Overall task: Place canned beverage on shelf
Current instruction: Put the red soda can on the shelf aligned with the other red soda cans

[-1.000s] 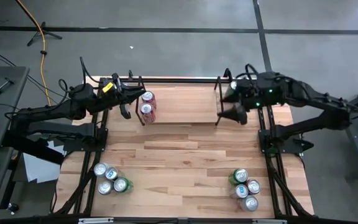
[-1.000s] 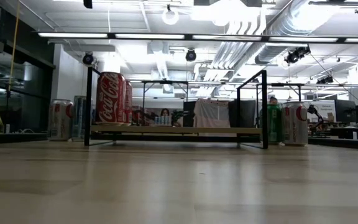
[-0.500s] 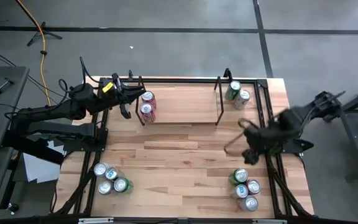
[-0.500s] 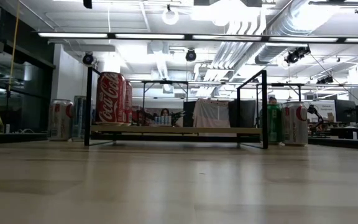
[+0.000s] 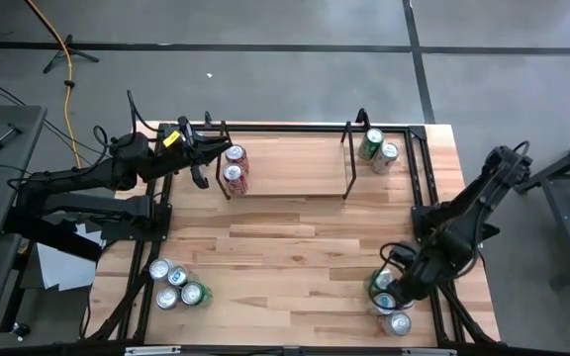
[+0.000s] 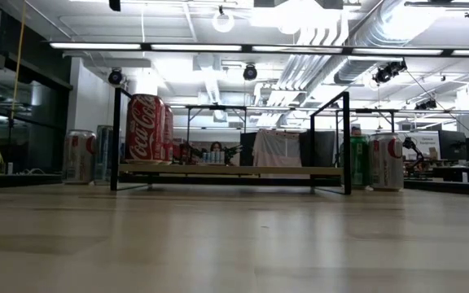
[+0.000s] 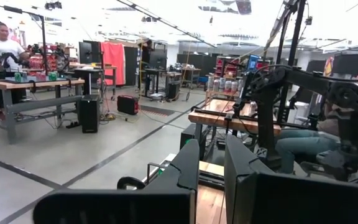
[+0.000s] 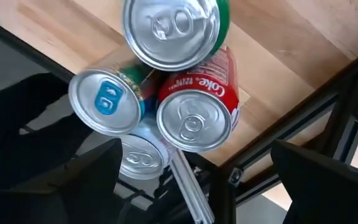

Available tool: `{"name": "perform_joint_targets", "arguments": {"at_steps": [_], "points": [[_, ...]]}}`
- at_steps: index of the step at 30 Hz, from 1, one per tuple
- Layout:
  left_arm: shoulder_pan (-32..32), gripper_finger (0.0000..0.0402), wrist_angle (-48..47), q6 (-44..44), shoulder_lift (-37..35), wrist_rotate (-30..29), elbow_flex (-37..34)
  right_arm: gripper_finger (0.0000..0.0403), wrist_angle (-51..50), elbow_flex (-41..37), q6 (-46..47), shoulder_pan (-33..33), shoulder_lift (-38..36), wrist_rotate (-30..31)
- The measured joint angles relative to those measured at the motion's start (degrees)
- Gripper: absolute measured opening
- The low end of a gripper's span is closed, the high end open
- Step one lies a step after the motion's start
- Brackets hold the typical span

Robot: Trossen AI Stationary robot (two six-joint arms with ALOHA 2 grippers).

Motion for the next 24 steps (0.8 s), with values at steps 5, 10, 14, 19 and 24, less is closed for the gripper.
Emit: {"name": "perform_joint_targets", "arguments": {"at_steps": [5, 10, 14, 19, 24], "points": [[0.0, 0.0, 0.0, 0.0, 0.0, 0.0, 0.0, 0.0397, -0.19, 0.03, -2.97, 2.04, 3.25, -2.25], [0.0, 0.0, 0.0, 0.0, 0.0, -0.22, 0.0, 0.0397, -0.04, 0.03, -7.0, 3.66, 6.06, -2.57], [0.0, 0.0, 0.0, 0.0, 0.0, -0.36, 0.0, 0.0397, -0.17, 0.03, -9.22, 4.51, 7.35, -2.54], [0.0, 0.0, 0.0, -0.02, 0.0, -0.39, 0.0, 0.0397, -0.41, 0.03, -10.16, 4.57, 7.53, -1.92], [0.0, 0.0, 0.0, -0.02, 0.0, -0.4, 0.0, 0.0397, -0.92, 0.03, -10.12, 4.55, 7.53, -0.42]]}}
